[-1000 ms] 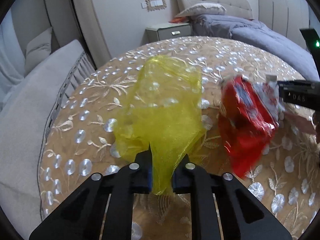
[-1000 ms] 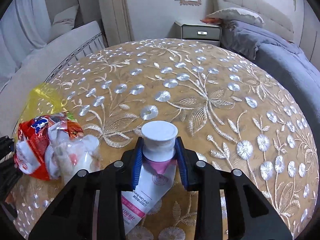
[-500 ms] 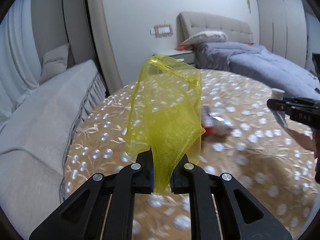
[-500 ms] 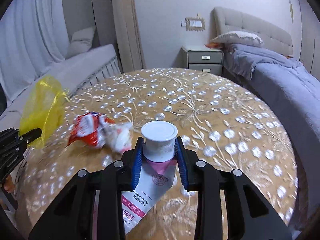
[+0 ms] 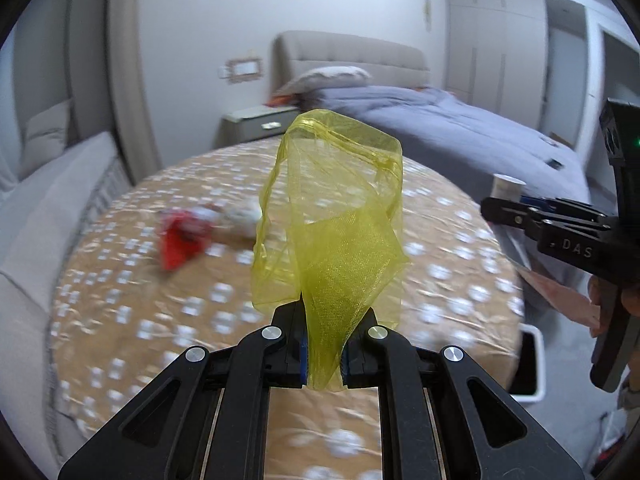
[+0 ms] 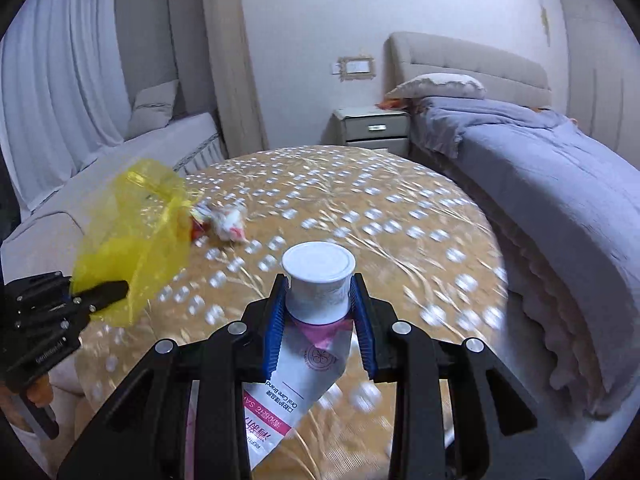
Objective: Collect trash
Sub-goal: 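Carry the yellow bag and tube to the white bin and release both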
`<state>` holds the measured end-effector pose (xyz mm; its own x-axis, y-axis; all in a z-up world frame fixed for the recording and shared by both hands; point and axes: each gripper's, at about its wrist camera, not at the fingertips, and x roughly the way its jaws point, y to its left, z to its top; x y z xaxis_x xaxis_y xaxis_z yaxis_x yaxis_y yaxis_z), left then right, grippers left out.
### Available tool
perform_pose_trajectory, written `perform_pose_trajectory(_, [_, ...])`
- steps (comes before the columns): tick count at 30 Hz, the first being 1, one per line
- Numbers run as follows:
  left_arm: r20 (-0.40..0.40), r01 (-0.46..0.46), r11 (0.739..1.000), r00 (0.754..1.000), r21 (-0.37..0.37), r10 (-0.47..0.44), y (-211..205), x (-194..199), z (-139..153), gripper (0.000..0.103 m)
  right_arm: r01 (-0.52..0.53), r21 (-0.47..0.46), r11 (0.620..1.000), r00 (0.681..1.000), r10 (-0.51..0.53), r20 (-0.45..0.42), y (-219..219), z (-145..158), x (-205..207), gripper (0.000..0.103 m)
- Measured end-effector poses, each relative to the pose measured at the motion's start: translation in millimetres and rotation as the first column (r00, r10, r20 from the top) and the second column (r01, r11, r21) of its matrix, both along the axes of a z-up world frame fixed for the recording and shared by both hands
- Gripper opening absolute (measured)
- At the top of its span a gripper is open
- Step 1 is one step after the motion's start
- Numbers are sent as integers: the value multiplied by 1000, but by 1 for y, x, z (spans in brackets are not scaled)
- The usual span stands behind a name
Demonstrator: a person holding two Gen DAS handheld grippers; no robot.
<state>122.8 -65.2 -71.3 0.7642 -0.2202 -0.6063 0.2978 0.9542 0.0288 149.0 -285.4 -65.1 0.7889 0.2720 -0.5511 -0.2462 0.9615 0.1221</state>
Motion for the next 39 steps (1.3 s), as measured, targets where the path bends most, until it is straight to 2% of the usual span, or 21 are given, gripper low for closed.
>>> perform_pose_trajectory(10, [-48, 154, 988, 987, -19, -155, -83, -46, -25, 10, 136, 43, 990, 990, -134, -37, -70, -24, -66, 33])
perform_pose_trajectory(16, [-74, 247, 969, 967, 18, -245, -132, -64, -43, 10, 205, 46, 978, 978, -203, -50, -103, -36, -91, 33])
perform_pose_trajectory(22, [-138, 325, 944, 939, 54, -315, -181, -66, -73, 10, 279, 28, 960, 958, -276, -74, -137, -54, -110, 33])
perform_pose_trajectory(28, [-195, 407, 909, 902, 91, -384, -229, -62, -103, 10, 350, 31, 936, 929, -343, -136, -171, -88, -119, 33])
perform_pose_trajectory(33, [-273, 476, 875, 856, 82, -440, -269, -52, -144, 10, 399, 34, 916, 903, -386, -188, -192, -118, -115, 33])
perform_pose_trajectory(39, [-401, 534, 843, 788, 67, -467, -310, -34, -206, 10, 445, 31, 895, 857, -415, -304, -219, -169, -104, 33])
